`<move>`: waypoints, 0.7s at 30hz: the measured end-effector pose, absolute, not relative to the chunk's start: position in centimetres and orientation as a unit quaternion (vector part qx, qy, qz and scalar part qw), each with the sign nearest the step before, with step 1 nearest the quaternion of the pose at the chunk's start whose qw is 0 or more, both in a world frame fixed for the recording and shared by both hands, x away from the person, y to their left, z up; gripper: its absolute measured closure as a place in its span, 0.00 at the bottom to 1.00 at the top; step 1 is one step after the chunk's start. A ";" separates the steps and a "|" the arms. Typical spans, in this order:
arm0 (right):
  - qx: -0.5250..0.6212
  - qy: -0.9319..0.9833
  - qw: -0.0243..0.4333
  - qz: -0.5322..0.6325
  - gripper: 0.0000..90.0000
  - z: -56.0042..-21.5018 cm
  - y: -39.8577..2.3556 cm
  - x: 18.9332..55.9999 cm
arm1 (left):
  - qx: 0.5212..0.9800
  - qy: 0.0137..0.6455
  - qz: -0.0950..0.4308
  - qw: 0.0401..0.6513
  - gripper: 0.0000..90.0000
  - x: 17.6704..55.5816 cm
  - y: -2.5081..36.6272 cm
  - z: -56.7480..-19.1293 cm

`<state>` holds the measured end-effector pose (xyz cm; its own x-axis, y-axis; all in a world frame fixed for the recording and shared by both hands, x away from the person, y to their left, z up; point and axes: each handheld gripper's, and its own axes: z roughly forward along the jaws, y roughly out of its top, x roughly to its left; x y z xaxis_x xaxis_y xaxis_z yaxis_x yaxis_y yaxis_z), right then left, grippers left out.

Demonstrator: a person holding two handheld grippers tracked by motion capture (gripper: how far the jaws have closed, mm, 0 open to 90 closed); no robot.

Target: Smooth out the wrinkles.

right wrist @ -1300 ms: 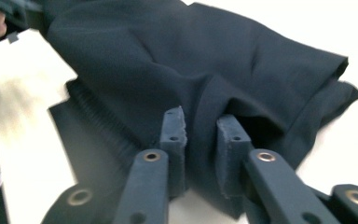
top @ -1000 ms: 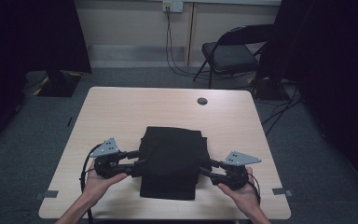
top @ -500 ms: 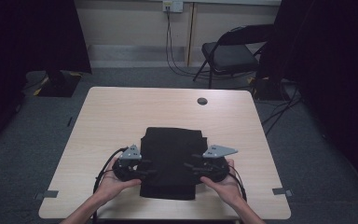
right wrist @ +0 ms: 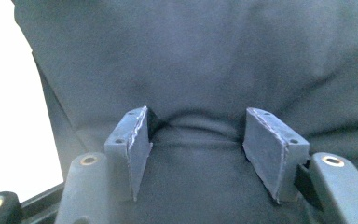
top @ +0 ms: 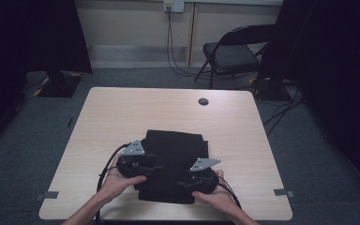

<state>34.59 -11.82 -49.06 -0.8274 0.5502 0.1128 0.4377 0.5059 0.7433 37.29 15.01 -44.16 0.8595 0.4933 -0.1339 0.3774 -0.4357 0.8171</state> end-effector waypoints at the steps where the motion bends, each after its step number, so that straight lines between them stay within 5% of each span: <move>1: 0.280 0.868 0.065 0.405 0.44 -49.0 -11.7 34.3 | 0.848 0.255 0.059 0.461 0.56 37.7 14.5 -44.4; 11: 0.258 0.867 0.050 0.423 0.39 -46.8 -12.5 32.6 | 0.877 0.273 0.036 0.395 0.58 38.5 12.5 -48.4; 21: 0.311 0.833 0.087 0.450 0.30 -43.7 -10.5 42.1 | 0.864 0.292 0.022 0.409 0.53 37.8 13.7 -46.7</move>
<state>42.07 -10.49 -43.71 -0.7916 0.5961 0.1342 0.4393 0.4025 0.8032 37.76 13.68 -46.70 0.8285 0.5229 -0.2005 0.4864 -0.4946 0.7203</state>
